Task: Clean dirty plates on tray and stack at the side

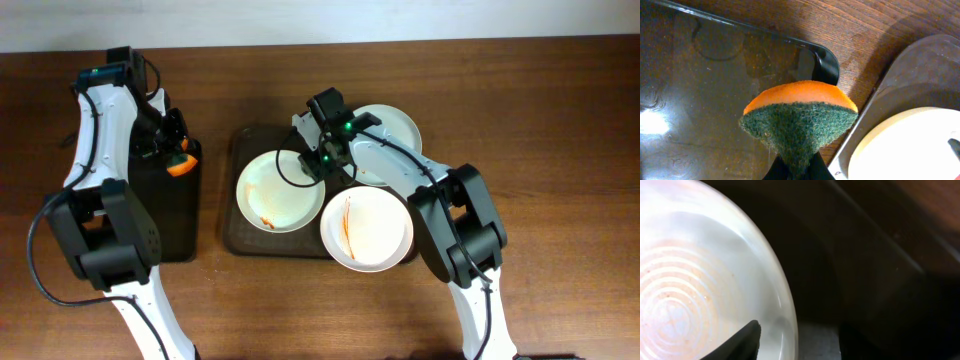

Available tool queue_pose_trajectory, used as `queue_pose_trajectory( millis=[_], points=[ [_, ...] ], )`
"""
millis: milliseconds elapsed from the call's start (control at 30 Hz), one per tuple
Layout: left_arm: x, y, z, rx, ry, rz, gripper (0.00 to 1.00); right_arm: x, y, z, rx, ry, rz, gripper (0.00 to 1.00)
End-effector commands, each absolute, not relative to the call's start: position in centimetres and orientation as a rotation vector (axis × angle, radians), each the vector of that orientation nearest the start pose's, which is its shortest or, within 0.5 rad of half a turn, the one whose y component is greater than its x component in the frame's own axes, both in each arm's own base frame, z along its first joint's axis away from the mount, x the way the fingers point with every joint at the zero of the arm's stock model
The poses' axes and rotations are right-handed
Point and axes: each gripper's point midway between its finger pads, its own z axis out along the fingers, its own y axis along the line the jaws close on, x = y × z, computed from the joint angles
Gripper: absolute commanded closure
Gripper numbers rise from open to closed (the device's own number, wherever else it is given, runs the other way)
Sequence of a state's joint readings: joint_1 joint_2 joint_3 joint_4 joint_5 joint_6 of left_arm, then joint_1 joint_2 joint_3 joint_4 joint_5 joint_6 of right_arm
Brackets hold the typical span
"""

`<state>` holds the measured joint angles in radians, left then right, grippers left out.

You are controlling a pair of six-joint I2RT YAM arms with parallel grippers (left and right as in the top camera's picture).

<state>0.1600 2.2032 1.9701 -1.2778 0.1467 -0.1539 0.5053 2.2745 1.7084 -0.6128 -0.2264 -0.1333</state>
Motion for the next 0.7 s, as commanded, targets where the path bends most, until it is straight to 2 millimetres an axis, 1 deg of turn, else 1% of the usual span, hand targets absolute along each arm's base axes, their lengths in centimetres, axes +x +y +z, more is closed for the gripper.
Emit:
queue_pose_trajectory(
  millis=[0, 33, 67, 100, 167, 233, 267, 333, 400, 433, 467, 567, 633, 667],
  points=[
    [44.5, 4.3, 8.6, -0.44, 3.029, -0.244, 1.0, 43.1, 29.0, 0.2, -0.845, 2.674, 0.467, 0.96],
    [44.5, 4.3, 8.6, -0.44, 3.029, -0.244, 1.0, 43.1, 29.0, 0.2, -0.801, 2.692, 0.473, 0.96],
    [44.5, 4.3, 8.6, -0.44, 3.028, -0.245, 1.0, 43.2, 28.9, 0.2, -0.674, 2.739, 0.491, 0.96],
    [44.5, 4.3, 8.6, -0.441, 3.029, -0.246, 1.0, 43.2, 28.8, 0.1, -0.592, 2.767, 0.486, 0.96],
    [44.4, 4.0, 8.6, -0.433, 3.034, -0.246, 1.0, 43.5, 27.9, -0.1, -0.409, 2.818, 0.437, 0.96],
    [44.4, 3.1, 8.6, -0.406, 3.045, -0.247, 1.0, 43.9, 26.9, -0.4, -0.15, 2.859, 0.373, 0.96],
    [44.4, 2.3, 8.6, -0.378, 3.05, -0.248, 1.0, 44.0, 25.8, -0.6, 0.03, 2.873, 0.311, 0.96],
    [44.4, 1.2, 8.6, -0.34, 3.056, -0.249, 1.0, 44.1, 24.7, -0.8, 0.211, 2.866, 0.245, 0.96],
    [44.5, -0.6, 8.6, -0.277, 3.066, -0.251, 1.0, 44.2, 24.6, -0.7, 0.317, 2.856, 0.246, 0.96],
    [44.4, -1.2, 8.6, -0.258, 3.068, -0.252, 1.0, 44.2, 24.6, -0.7, 0.337, 2.854, 0.248, 0.96],
    [44.4, -1.8, 8.6, -0.237, 3.071, -0.253, 1.0, 44.3, 24.6, -0.7, 0.346, 2.852, 0.249, 0.96],
    [44.6, -4.5, 8.6, -0.142, 3.066, -0.256, 1.0, 44.0, 24.5, -0.8, 0.337, 2.855, 0.221, 0.96],
    [45.2, -6.1, 8.6, -0.093, 3.041, -0.252, 1.0, 43.9, 24.2, -0.8, 0.334, 2.847, 0.177, 0.96],
    [45.5, -6.7, 8.5, -0.083, 3.027, -0.215, 1.0, 43.9, 24.2, -0.8, 0.335, 2.849, 0.176, 0.96]
  ],
)
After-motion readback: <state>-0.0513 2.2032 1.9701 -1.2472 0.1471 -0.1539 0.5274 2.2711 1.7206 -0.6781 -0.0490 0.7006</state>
